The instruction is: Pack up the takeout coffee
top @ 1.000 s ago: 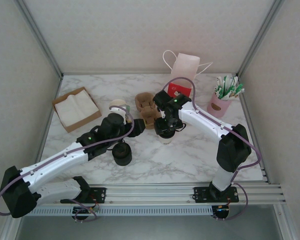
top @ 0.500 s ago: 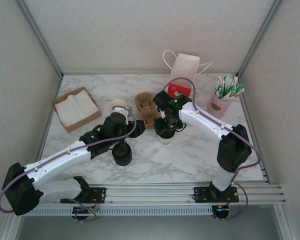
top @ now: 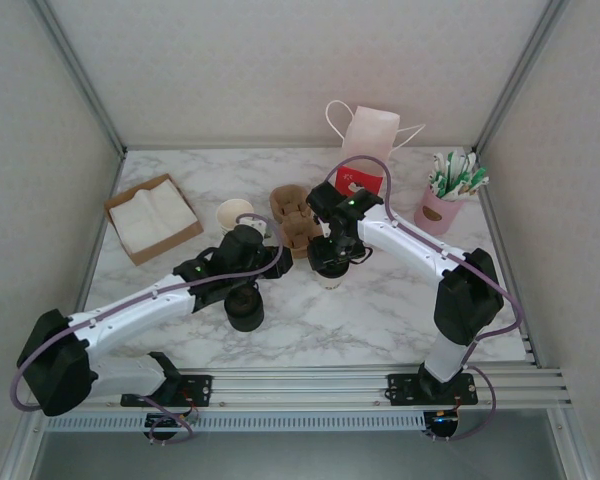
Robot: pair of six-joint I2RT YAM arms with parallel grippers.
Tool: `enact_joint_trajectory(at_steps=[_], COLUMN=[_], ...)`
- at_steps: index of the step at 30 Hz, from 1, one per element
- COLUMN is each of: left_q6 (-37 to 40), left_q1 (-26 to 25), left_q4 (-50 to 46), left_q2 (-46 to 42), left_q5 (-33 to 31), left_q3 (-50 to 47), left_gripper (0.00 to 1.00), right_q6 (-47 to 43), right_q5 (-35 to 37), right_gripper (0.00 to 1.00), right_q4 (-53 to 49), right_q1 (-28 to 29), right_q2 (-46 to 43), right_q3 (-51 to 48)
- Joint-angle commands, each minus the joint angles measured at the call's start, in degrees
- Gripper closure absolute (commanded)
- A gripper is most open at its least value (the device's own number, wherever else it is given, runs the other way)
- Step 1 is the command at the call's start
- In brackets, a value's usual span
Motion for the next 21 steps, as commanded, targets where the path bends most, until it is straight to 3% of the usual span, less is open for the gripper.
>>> enact_joint_trajectory(at_steps=[1,21], left_q6=[-0.4,-0.1], left_q1=[0.3,0.7], left_q4=[1.2,0.1], left_q2=[0.9,0.5], left_q5=[1.8,0.5], left_q3=[0.7,1.1], left_gripper=[0.67,0.68], right_q6=[-0.2,0.0], right_q5=[-0.6,0.8], right_gripper=[0.29,0.29], right_q4=[-0.2,-0.8], right_q1=[0.4,0.4], right_q2=[0.7,2.4], right_q3=[-1.1,-4.2])
